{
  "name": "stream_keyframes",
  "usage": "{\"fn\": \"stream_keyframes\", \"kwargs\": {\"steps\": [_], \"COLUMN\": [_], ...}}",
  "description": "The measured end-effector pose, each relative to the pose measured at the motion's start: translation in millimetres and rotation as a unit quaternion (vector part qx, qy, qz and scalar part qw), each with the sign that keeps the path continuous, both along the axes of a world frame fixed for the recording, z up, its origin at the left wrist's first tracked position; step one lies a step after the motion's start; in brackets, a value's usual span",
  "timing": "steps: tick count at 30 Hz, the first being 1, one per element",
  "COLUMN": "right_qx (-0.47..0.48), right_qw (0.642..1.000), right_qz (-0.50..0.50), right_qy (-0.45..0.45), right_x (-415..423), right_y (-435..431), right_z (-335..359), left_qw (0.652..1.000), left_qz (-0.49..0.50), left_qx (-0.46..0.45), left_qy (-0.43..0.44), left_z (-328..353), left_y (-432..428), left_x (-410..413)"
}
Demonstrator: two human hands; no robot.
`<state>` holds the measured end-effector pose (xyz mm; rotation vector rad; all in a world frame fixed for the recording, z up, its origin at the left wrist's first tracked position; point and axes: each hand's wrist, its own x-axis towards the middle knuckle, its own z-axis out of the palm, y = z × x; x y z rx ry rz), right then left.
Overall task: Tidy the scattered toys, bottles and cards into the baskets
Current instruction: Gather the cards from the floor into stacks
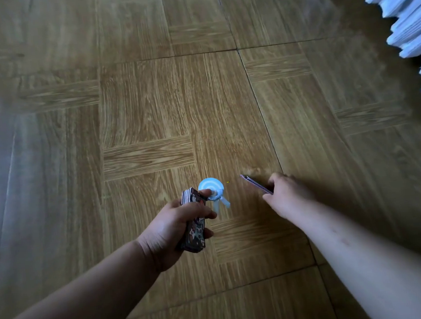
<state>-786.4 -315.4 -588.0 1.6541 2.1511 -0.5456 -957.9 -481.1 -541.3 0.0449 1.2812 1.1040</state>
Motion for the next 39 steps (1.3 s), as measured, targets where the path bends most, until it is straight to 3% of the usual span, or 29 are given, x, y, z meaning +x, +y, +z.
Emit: {"fn": "stream_keyframes", "kwargs": {"steps": [2, 3, 6, 7, 9, 15, 21, 25, 27, 29, 32, 34, 39], "right_qx": [0.016, 0.018, -0.004, -0.009, -0.020, 0.000, 0.001, -0.019, -0.011, 0.027, -0.007, -0.044, -0.042], "right_qw": [0.995, 0.979, 0.866, 0.834, 0.804, 0.809, 0.868, 0.894, 0.944, 0.989, 0.998, 0.996, 0.998], "right_qz": [-0.044, -0.087, -0.246, -0.278, -0.313, -0.356, -0.309, -0.217, -0.113, 0.008, 0.060, 0.050, 0.055], "right_qy": [0.092, 0.184, 0.436, 0.476, 0.505, 0.468, 0.389, 0.393, 0.311, 0.143, -0.013, -0.052, -0.011], "right_x": [3, 3, 2, 3, 4, 4, 0, -6, -6, -4, 0, 6, 9], "right_y": [-1, -2, -12, -17, -25, -22, -22, -17, -13, -9, -14, -26, -38], "right_z": [0, 0, 7, 8, 4, -5, -8, 11, 27, 40, 33, 18, 5], "left_qw": [1.000, 1.000, 1.000, 1.000, 1.000, 1.000, 1.000, 0.999, 0.999, 0.998, 0.998, 0.997, 0.995], "left_qz": [0.009, 0.013, 0.021, 0.023, 0.026, 0.023, 0.024, 0.038, 0.045, 0.049, 0.043, 0.049, 0.081], "left_qx": [0.003, 0.005, 0.004, 0.004, 0.004, 0.010, 0.014, 0.025, 0.027, 0.031, 0.035, 0.036, 0.033], "left_qy": [0.001, 0.003, 0.005, 0.004, 0.003, 0.010, 0.015, 0.015, 0.014, 0.016, 0.033, 0.045, 0.057], "left_z": [1, 2, 4, 4, 6, 12, 17, 26, 31, 40, 52, 62, 75], "left_y": [-3, -5, -10, -12, -14, -18, -17, -13, -10, -9, -13, -22, -39], "left_x": [-1, -3, -7, -8, -8, -9, -8, -6, -4, -2, -2, -2, 0]}}
